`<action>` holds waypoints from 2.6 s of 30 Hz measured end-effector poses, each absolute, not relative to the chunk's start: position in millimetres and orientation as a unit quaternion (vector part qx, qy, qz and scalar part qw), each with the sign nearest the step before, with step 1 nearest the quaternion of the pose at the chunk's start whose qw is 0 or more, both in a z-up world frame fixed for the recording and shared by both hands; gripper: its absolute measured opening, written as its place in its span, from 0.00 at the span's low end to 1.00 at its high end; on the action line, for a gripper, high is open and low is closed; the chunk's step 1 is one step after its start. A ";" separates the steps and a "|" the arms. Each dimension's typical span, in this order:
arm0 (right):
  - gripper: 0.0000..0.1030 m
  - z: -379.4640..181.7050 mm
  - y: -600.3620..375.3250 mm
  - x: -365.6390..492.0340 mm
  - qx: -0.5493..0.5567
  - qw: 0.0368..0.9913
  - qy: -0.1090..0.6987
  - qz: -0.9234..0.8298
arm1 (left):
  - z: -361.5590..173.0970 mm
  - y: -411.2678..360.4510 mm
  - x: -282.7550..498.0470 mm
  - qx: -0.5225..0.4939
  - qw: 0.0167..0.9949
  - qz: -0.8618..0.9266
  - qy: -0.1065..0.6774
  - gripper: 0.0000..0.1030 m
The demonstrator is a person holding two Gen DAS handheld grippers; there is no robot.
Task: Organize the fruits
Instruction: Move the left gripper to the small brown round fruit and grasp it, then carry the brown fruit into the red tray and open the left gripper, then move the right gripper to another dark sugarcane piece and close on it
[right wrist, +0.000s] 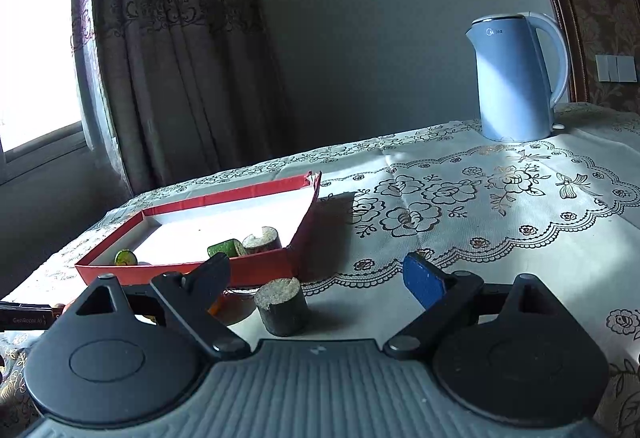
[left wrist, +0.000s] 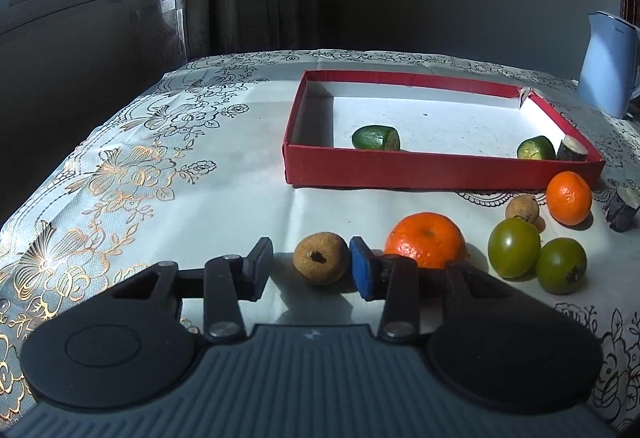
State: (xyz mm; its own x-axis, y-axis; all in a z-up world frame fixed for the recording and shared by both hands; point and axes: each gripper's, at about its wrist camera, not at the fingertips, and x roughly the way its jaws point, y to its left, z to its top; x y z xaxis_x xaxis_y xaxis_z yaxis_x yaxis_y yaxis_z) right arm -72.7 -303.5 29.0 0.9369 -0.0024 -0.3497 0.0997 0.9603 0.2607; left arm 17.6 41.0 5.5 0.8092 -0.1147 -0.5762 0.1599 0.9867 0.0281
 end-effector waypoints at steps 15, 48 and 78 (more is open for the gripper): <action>0.91 28.6 -305.4 -73.5 0.145 0.974 0.173 -0.029 | 45.0 28.4 15.3 0.032 0.965 -0.088 0.244 0.25; 0.91 27.8 -307.1 -71.2 0.160 0.972 0.173 -0.011 | 16.3 60.3 -14.1 -0.020 0.968 -0.006 0.252 1.00; 0.43 15.8 -273.1 -11.0 -0.007 0.947 0.317 0.058 | 6.5 75.4 -10.5 -0.077 0.954 -0.010 0.288 1.00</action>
State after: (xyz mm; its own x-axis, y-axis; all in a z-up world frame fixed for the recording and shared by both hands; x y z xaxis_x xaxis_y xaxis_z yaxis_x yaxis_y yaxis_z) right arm -11.0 -273.1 15.8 0.7924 0.1059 -0.6007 -0.1148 0.9931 0.0236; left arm -10.5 75.4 6.5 0.8338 -0.0627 -0.5484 -0.0261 0.9879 -0.1527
